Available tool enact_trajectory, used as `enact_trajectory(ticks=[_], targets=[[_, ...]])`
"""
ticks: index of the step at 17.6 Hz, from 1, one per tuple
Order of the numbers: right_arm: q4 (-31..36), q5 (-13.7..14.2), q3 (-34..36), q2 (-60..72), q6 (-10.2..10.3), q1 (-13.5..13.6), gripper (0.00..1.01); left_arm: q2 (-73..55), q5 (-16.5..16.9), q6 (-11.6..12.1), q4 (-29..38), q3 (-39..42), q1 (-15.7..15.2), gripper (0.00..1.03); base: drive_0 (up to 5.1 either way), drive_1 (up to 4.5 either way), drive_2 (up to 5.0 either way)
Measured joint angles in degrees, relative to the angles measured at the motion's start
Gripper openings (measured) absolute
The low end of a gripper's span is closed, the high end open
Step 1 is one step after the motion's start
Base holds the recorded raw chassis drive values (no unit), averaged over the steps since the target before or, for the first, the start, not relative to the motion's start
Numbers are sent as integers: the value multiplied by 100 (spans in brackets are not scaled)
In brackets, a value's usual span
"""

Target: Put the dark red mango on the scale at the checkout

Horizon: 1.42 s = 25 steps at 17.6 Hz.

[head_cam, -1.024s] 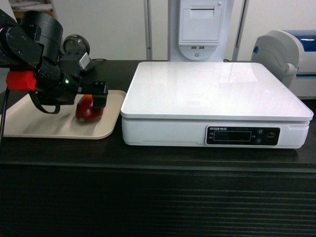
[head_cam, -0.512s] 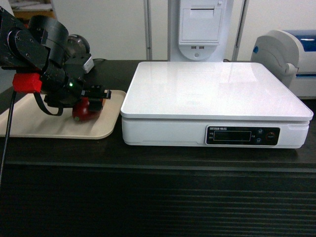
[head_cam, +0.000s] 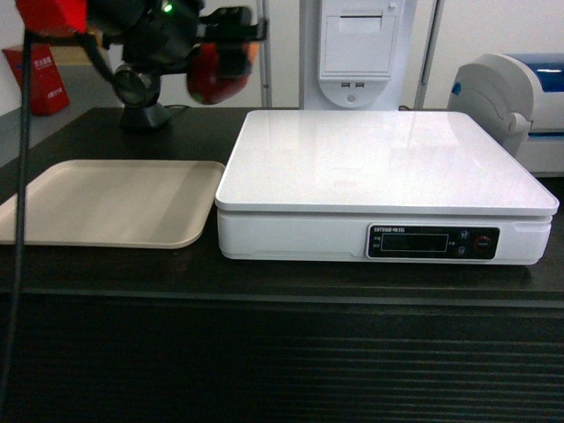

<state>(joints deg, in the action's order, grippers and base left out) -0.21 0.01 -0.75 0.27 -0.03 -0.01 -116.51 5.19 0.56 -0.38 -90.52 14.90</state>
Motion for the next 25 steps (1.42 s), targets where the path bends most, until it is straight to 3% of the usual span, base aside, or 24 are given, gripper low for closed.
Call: enact_trajectory(ticks=[3,6,10,13,15,20,24,25], targets=[[-2,0,0,0,0,0,98,-9,17,-260,-4,-74,846,61,0,0,0],[0,0,0,0,0,0,98,-481,-46,-610,-192,-761,1534,61,0,0,0],[0,0,0,0,0,0,98,-1261,-264,-1261,-774,-1582,1613,61,0,0,0],[0,0,0,0,0,0,98,-1980,-562,-2020,-1600,-2597,1587,61,0,0,0],[0,-2,0,0,0,0,98,-2286,-831,-2343,-1947,-3189,1587,61,0,0,0],[0,0,0,0,0,0,98,-2583,-1141,-2717,-2387,-3641,1593,61,0,0,0],[0,0,0,0,0,0,98,-2651,-1239,-2824,-2516,-3786,1602,62,0,0,0],[0,0,0,0,0,0,98,-2667,-1226,-2857,-2527,-3801,1602,76,0,0,0]])
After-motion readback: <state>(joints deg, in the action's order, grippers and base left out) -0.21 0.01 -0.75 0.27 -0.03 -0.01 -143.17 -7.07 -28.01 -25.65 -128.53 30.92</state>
